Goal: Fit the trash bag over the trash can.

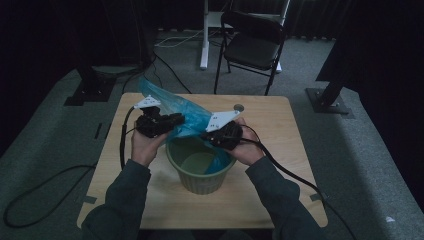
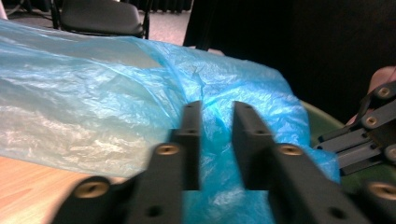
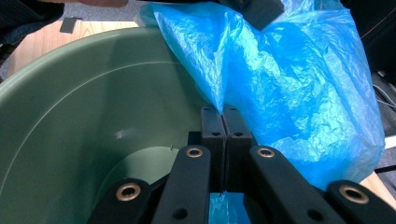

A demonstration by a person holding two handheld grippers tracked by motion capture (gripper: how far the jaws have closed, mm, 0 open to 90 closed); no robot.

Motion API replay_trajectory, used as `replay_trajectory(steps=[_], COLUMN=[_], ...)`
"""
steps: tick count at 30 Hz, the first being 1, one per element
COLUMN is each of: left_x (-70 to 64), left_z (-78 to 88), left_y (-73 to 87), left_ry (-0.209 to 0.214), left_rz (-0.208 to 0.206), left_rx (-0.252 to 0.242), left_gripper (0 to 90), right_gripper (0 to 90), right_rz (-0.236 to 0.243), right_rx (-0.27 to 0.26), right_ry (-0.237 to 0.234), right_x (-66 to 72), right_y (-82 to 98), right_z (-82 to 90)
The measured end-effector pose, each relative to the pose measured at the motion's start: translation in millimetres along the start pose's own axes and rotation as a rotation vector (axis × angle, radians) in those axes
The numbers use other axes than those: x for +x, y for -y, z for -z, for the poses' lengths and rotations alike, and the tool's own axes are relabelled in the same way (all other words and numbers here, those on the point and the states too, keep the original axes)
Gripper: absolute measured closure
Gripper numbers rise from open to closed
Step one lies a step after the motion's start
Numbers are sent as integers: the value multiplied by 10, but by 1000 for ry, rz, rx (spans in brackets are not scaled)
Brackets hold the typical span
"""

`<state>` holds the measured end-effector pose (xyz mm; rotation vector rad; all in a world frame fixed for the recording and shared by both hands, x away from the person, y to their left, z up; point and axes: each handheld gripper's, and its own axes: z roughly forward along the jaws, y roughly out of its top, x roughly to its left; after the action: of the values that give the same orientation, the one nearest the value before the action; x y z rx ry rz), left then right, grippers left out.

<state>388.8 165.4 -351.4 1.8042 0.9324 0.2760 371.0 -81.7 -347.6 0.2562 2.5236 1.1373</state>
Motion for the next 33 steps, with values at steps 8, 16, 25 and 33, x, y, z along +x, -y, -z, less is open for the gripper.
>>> replay_trajectory(steps=[8, 16, 25, 33], left_x=[-79, -114, -290, -326], left_z=[19, 59, 14, 83], left_y=[21, 38, 43, 68], left_ry=[-49, -73, -50, -54], left_rz=[-87, -131, -180, -197], left_rx=[-5, -19, -23, -29], left_gripper=[894, 895, 894, 821], right_gripper=[707, 680, 616, 900], right_rz=[-20, -55, -139, -110], right_rx=[16, -68, -49, 18], right_ry=[-34, -3, 60, 50], right_x=[-8, -108, -251, -210], right_y=[2, -45, -207, -161], right_z=[36, 269, 147, 32])
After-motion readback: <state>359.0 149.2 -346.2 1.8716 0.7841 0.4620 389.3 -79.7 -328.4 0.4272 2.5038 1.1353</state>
